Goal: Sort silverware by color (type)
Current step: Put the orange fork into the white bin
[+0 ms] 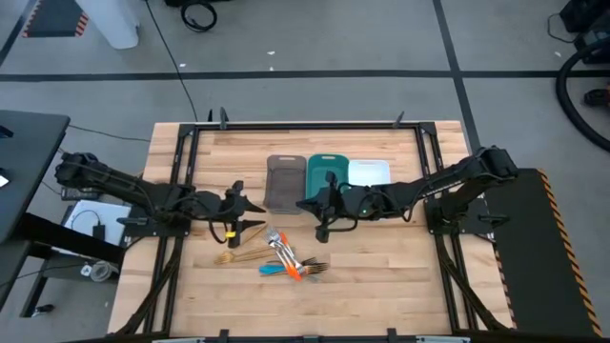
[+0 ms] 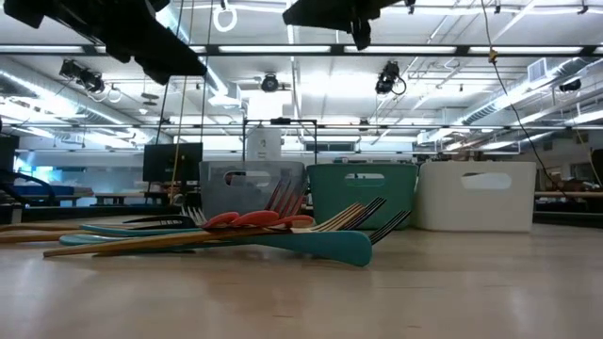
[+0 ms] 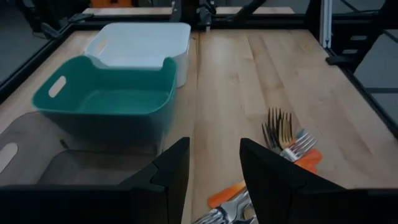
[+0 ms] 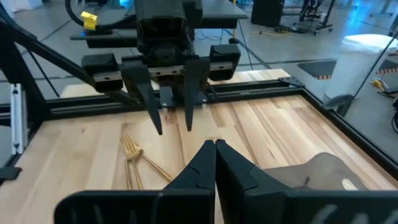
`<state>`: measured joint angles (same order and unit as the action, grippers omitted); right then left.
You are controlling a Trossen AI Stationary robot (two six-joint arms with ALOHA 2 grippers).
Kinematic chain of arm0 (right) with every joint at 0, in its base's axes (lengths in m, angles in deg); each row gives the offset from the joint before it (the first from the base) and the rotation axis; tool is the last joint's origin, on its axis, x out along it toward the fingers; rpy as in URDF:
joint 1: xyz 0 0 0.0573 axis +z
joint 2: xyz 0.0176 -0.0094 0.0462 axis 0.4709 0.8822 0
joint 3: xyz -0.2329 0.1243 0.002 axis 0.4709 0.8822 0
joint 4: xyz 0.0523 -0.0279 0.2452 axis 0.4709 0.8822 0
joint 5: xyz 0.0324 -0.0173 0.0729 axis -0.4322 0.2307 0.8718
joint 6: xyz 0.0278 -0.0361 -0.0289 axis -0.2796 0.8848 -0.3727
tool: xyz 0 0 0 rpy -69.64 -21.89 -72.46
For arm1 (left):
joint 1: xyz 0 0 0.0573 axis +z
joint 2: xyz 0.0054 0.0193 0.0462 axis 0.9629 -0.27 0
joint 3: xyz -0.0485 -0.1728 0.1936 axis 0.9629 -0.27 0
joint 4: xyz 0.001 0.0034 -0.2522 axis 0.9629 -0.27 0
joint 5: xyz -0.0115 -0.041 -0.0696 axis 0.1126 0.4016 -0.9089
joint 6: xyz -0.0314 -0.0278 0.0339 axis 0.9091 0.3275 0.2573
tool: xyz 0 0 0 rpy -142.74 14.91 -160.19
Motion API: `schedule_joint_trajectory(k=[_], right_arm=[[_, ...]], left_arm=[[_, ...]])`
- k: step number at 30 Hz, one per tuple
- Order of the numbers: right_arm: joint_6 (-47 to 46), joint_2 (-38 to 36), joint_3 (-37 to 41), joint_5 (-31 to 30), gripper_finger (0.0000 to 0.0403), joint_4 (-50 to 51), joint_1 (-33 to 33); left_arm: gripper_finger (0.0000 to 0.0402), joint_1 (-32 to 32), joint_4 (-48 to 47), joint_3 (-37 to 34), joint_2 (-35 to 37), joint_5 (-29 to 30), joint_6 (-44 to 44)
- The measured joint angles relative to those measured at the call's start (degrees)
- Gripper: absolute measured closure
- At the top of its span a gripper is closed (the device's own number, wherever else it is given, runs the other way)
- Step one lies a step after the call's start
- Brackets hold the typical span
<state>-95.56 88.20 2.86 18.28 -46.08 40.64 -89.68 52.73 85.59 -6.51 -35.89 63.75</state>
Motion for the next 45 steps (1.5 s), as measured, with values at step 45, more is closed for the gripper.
schedule_joint_trajectory(k=[45], right_arm=[[-8.58, 25.73, -24.95, 6.72, 0.0393, 18.00, 5.63]], left_arm=[[0.0251, -4.27, -10.64, -0.02, -1.62, 3.72, 0.47]])
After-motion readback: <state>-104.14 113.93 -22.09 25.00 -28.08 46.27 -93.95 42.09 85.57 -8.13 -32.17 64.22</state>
